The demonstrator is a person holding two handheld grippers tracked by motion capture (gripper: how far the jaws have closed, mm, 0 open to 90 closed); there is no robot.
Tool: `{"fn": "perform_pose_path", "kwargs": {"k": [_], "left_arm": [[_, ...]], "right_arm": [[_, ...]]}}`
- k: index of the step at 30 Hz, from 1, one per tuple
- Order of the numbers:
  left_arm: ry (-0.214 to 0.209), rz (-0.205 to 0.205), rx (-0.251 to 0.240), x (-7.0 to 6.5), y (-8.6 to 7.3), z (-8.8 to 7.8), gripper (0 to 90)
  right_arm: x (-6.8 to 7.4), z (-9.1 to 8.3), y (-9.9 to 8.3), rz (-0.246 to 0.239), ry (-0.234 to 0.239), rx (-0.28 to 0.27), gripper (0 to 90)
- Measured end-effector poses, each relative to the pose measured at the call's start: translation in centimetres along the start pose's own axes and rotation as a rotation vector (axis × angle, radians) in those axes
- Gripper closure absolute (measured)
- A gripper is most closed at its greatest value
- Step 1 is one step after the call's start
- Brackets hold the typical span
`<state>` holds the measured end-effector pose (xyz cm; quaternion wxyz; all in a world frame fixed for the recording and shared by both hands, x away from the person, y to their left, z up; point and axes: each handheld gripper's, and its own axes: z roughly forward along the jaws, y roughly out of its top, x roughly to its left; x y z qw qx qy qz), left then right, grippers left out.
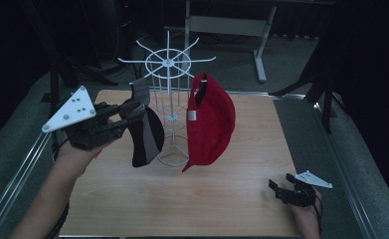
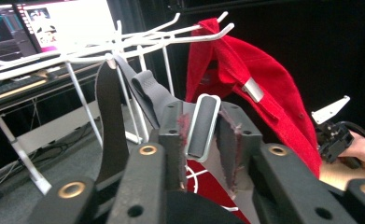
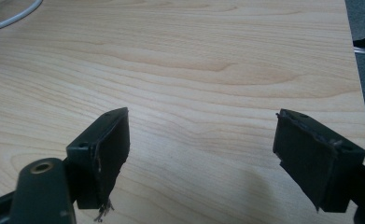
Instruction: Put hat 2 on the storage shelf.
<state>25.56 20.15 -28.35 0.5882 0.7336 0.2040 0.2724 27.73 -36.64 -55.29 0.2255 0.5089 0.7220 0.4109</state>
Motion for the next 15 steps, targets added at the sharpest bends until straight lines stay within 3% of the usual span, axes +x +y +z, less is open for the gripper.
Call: {"fn": "perform_pose_path", "kwargs": {"k": [15], "left_arm": [[0.005, -0.044, 0.025, -0.2, -3.1, -1.7, 71.7]], "right_arm": [[0.1, 0.0, 0.0, 0.000, 0.001, 0.001, 18.5]]}}
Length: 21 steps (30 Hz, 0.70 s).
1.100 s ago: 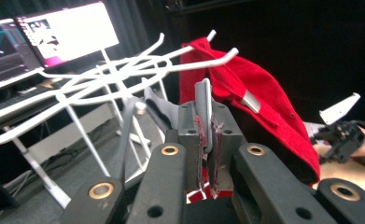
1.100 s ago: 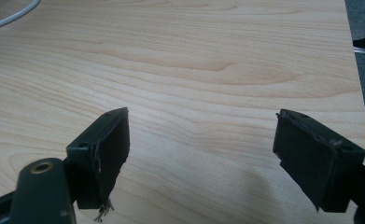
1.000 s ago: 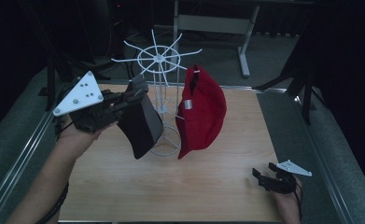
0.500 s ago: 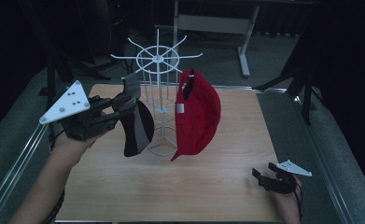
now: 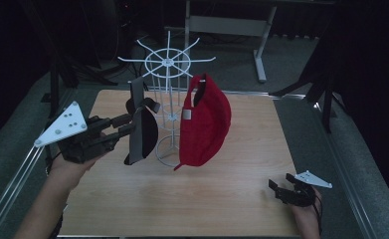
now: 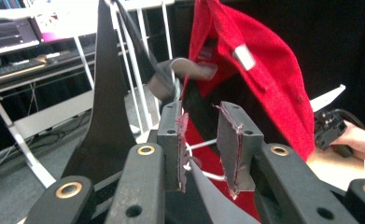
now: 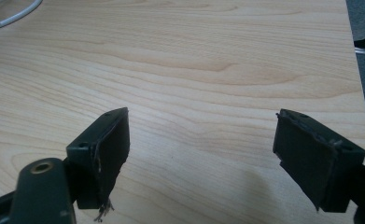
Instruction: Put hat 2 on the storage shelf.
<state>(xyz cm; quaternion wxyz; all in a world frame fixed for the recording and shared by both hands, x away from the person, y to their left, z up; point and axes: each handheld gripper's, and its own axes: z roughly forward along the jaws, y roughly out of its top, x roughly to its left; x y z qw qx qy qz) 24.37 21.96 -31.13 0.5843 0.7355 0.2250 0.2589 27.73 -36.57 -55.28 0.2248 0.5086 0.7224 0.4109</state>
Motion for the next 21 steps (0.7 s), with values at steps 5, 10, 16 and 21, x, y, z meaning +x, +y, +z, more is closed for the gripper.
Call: {"fn": "perform_pose_path", "kwargs": {"k": [5, 10, 16, 21], "left_arm": [[0.001, -0.015, 0.012, 0.0, -1.3, -0.5, 71.7], [0.005, -0.041, 0.017, 0.0, -2.4, -1.2, 71.7], [0.012, -0.064, 0.024, -0.1, -4.1, -2.2, 72.5], [0.023, -0.080, 0.034, 0.0, -5.8, -2.6, 72.5]], "right_arm": [[0.0, 0.0, 0.0, -0.001, -0.001, 0.001, 18.5], [0.0, 0.0, 0.0, 0.000, -0.001, 0.000, 18.5], [0.0, 0.0, 0.0, -0.001, -0.001, 0.000, 18.5], [0.1, 0.0, 0.0, -0.005, -0.003, 0.002, 18.5]]}}
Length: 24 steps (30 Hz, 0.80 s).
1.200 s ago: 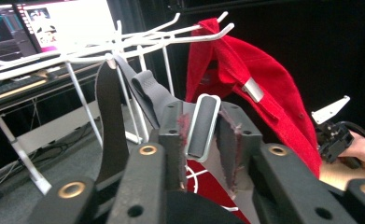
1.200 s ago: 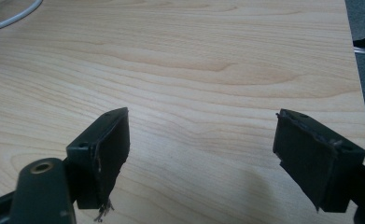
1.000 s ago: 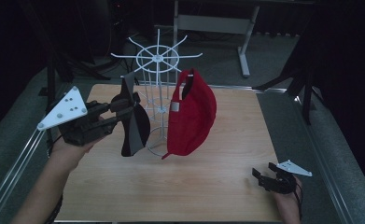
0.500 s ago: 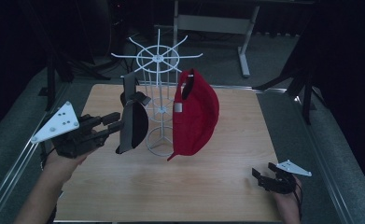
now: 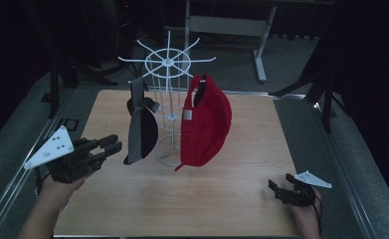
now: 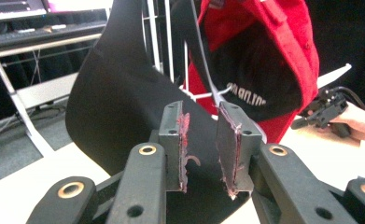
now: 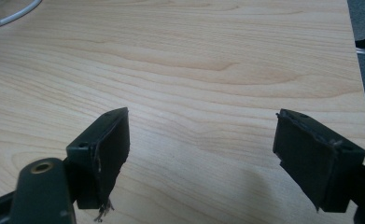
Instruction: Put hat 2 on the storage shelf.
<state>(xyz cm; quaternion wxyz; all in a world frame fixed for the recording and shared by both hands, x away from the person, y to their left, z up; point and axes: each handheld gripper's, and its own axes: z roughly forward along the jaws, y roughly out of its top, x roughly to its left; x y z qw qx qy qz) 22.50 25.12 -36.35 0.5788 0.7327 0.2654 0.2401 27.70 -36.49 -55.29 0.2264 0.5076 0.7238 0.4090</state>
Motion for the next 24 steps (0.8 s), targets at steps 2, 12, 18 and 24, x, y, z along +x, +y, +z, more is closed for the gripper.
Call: {"fn": "perform_pose_path", "kwargs": {"k": [2, 12, 18, 24], "left_arm": [[0.002, 0.002, 0.017, -0.1, -0.8, 0.0, 72.6], [0.013, -0.047, 0.020, 0.0, -5.4, 0.1, 72.6], [0.025, -0.070, 0.016, -0.1, -8.2, 0.3, 72.6], [0.018, -0.103, 0.042, -0.1, -10.6, 0.8, 72.6]], "right_arm": [[0.0, 0.0, 0.0, 0.000, 0.000, -0.001, 18.5], [-0.1, 0.0, 0.0, 0.002, 0.002, -0.003, 18.5], [-0.1, 0.0, 0.0, 0.002, 0.001, -0.003, 18.5], [0.0, 0.0, 0.0, 0.001, 0.001, -0.003, 18.5]]}}
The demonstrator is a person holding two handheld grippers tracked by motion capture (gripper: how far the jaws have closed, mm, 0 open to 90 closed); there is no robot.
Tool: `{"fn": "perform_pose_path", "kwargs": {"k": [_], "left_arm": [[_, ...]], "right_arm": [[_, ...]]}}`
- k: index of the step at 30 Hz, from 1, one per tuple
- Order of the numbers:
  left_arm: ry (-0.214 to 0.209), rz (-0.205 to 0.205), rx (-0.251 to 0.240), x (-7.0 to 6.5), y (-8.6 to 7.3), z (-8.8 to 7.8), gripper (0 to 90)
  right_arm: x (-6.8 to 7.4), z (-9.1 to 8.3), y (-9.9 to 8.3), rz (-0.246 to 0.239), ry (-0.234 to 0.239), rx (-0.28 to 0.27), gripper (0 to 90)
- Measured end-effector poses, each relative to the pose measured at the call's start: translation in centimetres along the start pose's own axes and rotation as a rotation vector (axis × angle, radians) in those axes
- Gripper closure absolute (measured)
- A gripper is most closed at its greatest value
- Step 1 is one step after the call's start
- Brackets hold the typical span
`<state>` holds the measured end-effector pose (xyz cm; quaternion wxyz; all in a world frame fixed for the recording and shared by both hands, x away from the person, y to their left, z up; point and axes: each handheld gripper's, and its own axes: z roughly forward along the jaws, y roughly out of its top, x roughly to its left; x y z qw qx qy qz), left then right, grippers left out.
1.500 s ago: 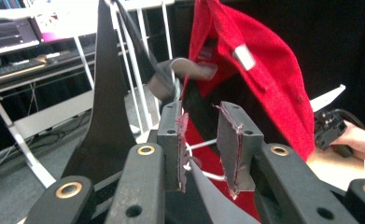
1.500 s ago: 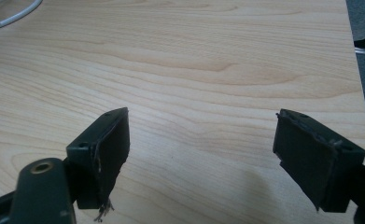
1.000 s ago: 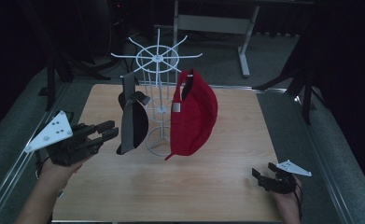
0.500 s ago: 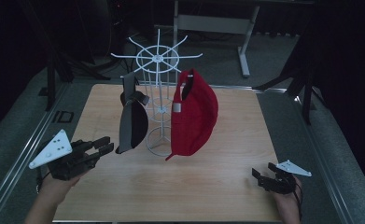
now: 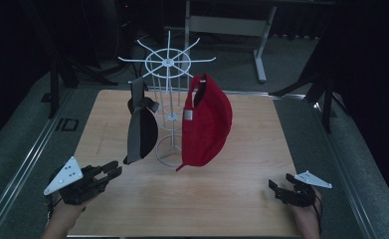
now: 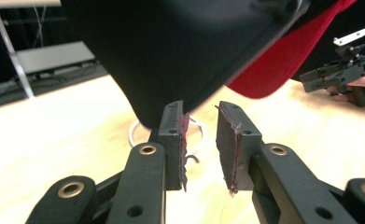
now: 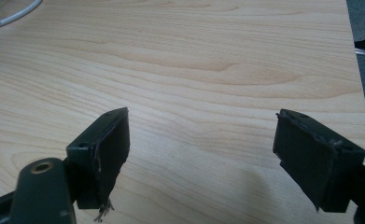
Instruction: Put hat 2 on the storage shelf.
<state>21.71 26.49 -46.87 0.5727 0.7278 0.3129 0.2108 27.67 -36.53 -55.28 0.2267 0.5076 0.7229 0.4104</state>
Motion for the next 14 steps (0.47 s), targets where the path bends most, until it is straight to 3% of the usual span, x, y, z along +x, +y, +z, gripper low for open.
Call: {"fn": "perform_pose_path", "kwargs": {"k": [7, 10, 14], "left_arm": [[0.013, -0.047, 0.017, 0.4, -3.1, 0.5, 72.6], [0.011, -0.065, 0.018, 0.5, -3.6, 0.4, 72.6], [0.012, -0.054, 0.033, 0.4, -3.8, 0.5, 73.2]], "right_arm": [[0.0, 0.0, 0.0, -0.001, -0.001, -0.001, 18.5], [-0.1, 0.0, 0.0, -0.004, -0.002, 0.000, 18.5], [0.0, 0.0, 0.0, -0.006, -0.003, 0.000, 18.5]]}}
